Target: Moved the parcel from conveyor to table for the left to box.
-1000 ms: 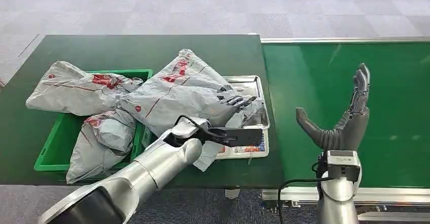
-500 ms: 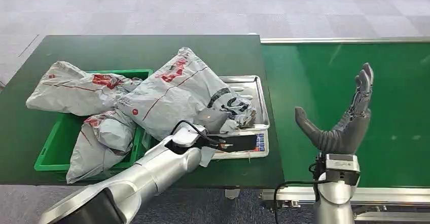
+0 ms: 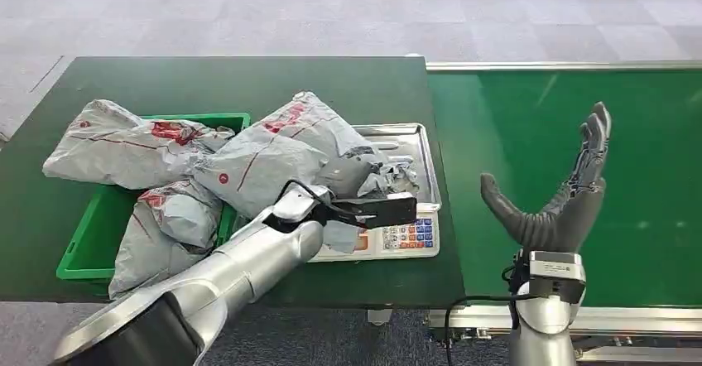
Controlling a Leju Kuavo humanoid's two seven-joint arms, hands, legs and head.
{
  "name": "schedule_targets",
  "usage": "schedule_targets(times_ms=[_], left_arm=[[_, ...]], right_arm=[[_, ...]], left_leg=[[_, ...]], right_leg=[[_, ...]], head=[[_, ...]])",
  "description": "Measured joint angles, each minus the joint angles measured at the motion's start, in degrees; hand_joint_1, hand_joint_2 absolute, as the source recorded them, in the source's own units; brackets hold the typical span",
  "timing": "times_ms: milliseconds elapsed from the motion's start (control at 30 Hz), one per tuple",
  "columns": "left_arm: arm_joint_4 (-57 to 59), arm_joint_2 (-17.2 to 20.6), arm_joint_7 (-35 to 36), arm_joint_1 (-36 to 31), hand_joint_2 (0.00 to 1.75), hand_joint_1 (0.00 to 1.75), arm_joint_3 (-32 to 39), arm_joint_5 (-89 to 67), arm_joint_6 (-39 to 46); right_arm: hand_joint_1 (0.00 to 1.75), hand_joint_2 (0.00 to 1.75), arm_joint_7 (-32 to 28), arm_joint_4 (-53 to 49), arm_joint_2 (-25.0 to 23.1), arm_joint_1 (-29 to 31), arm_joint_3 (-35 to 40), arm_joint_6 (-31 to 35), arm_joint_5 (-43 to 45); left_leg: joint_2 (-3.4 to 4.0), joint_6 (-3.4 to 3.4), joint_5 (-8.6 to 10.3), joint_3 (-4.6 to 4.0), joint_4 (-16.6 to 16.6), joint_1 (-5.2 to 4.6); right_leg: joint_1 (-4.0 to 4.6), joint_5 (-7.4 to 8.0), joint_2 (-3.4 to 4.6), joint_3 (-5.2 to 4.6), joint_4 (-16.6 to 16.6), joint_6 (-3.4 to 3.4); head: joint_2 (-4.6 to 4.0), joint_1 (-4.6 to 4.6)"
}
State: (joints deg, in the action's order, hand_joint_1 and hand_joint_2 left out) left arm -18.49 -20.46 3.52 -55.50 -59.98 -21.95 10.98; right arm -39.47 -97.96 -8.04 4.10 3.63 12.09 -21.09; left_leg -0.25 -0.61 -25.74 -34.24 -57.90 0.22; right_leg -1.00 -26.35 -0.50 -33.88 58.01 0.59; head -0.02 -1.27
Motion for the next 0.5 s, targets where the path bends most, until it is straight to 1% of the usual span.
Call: schedule_targets(times_ms=[267,400,500], left_arm=[[-0.90,0.00,-0.62,-1.33,1.75,1.75,1.07,0.75,-0.77],[-1.51,0.00,-4.54,-1.86,1.75,1.75,2.03,2.45,-0.49],[-2.82,0.02,-9.47,-2.82,1.75,1.75,4.84,2.82,3.08]], right_arm=[[0.00,1.75,-0.18,0.00,0.00,0.00,0.00,0.00,0.07],[0.00,1.75,-0.15,0.04,0.00,0.13,-0.02,0.00,0.00],[0.00,1.75,-0.15,0.24,0.00,0.25,-0.09,0.04,0.00]], left_leg=[[0.00,0.00,0.00,0.01,0.00,0.00],[0.00,0.00,0.00,0.00,0.00,0.00],[0.00,0.00,0.00,0.00,0.00,0.00]], right_leg=[[0.01,0.00,0.01,0.00,0.00,0.00],[0.01,0.00,0.00,0.00,0.00,0.00],[0.01,0.00,0.00,0.00,0.00,0.00]], head=[[0.00,0.00],[0.00,0.00],[-0.02,0.00]])
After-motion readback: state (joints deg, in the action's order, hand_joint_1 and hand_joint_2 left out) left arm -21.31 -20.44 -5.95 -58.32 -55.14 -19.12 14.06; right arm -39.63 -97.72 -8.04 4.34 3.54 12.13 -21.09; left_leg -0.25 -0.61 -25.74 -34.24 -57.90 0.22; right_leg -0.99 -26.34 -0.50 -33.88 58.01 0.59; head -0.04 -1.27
